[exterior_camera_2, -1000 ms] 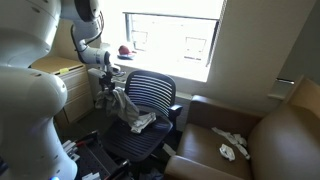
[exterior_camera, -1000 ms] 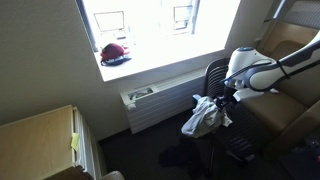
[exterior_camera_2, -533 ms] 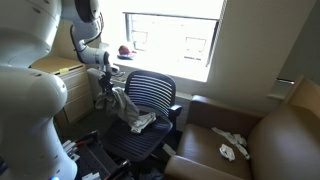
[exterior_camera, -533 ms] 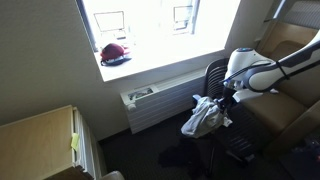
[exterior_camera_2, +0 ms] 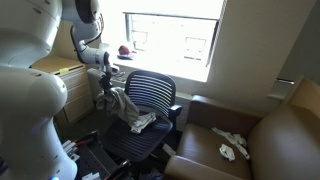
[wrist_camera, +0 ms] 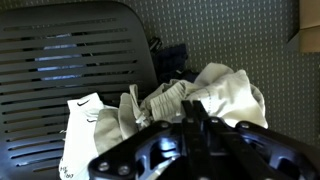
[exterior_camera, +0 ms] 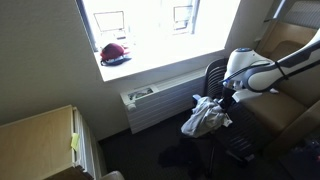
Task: Remove the clothing from the armrest of the chair and place it on the sofa
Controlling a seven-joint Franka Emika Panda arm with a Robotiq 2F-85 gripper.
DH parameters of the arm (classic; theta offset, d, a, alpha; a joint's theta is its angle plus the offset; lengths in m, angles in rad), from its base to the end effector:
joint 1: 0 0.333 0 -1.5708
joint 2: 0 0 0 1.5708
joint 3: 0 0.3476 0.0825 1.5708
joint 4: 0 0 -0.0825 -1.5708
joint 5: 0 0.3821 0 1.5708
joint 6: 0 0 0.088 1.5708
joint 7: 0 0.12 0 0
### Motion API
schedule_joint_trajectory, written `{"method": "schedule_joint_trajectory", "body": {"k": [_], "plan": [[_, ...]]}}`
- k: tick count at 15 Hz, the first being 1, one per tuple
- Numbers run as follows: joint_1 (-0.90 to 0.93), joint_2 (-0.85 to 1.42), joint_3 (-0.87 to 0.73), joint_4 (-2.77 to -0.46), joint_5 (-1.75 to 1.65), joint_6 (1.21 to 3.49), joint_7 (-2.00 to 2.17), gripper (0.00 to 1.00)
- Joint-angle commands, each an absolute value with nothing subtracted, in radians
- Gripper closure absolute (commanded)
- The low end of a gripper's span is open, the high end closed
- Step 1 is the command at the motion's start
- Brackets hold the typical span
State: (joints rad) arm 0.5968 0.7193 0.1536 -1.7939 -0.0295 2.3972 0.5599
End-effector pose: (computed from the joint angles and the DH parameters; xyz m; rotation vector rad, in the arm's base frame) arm 0.4856 0.4429 0.1549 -3.1201 -0.2834 0.2139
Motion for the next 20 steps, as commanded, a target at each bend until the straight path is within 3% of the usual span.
{"method": "schedule_joint_trajectory", "body": {"k": [1,10,15,16,17,20], "plan": [[0.599,0.723,0.151,-1.742,-0.033,2.376,0.523,0.99],[0.706,0.313,-0.032,-1.782,-0.498,2.270,0.754,0.99],[0.586,0.070,0.028,-1.861,-0.556,2.110,0.934,0.99],[0.511,0.009,0.063,-1.967,-0.420,2.239,0.755,0.99],[0.538,0.128,0.086,-1.802,-0.531,2.148,0.880,0.99],[0.477,0.093,0.133,-1.828,-0.518,2.150,0.861,0.99]]}}
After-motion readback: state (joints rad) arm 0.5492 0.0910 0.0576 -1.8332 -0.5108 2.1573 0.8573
